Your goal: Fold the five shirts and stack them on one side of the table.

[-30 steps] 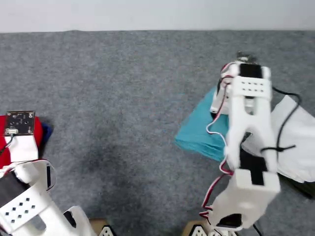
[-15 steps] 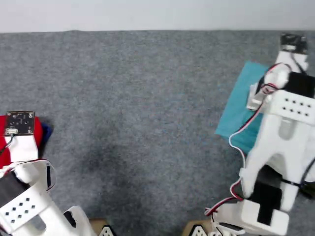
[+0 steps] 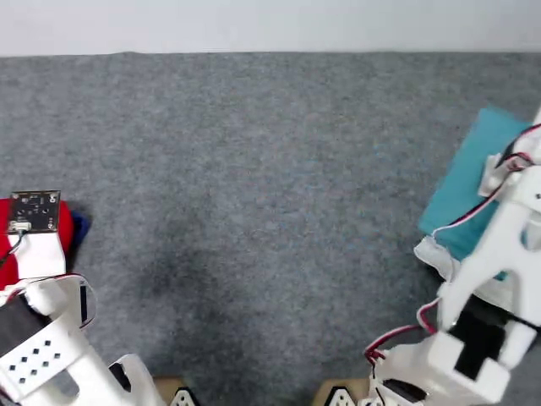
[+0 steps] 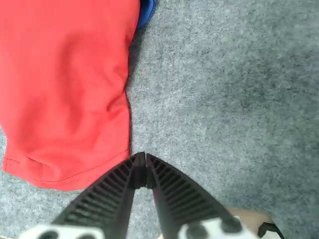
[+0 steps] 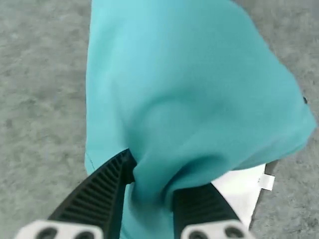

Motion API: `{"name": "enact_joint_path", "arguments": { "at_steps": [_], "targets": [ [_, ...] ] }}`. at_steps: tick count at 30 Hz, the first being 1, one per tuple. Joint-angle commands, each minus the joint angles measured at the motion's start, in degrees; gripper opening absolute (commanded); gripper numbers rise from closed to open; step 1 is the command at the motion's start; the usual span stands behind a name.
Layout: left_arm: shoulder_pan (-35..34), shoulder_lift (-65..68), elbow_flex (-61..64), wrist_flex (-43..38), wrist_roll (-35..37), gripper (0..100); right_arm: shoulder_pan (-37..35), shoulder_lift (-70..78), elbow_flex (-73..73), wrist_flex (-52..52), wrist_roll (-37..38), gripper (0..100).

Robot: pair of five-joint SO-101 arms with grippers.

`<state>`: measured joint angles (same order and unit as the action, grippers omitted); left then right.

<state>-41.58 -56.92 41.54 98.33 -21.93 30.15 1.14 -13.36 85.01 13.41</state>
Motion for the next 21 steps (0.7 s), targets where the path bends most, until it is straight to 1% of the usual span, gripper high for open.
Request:
{"name": "enact_joint_path", "arguments": {
  "at_steps": [1,4,9,10,12,14,16,18,21],
  "targets": [
    [0.4,-0.5,-0.1,-0.8,0.1,0,4.0,3.1,-0.8,-3.1,1.8,1.0],
    [0.4,-0.5,-0.1,-0.8,0.1,0,6.2,7.3,-1.1,-5.7,3.7,1.0],
    [0.5,-0.5,-0.1,-0.8,0.1,0,9.0,13.1,-1.1,-9.6,10.8,2.2],
    [0.5,-0.5,-0.1,-0.8,0.1,0,9.5,13.7,-1.2,-9.7,12.1,4.4],
    [0.5,-0.4,-0.1,-0.8,0.1,0,10.6,14.1,-2.5,-9.2,12.4,13.3],
    [0.5,-0.4,-0.1,-0.8,0.1,0,11.7,14.1,-5.5,-7.3,10.5,24.7],
    [0.5,-0.4,0.0,-0.8,0.1,0,12.4,14.0,-9.8,-3.0,8.9,34.0],
    [0.5,-0.4,0.0,-0.8,0.1,0,12.2,14.0,-14.4,2.8,7.9,38.0],
    [0.6,-0.4,0.0,-0.8,0.1,0,10.5,14.0,-19.5,11.5,7.8,37.5]
  ]
}}
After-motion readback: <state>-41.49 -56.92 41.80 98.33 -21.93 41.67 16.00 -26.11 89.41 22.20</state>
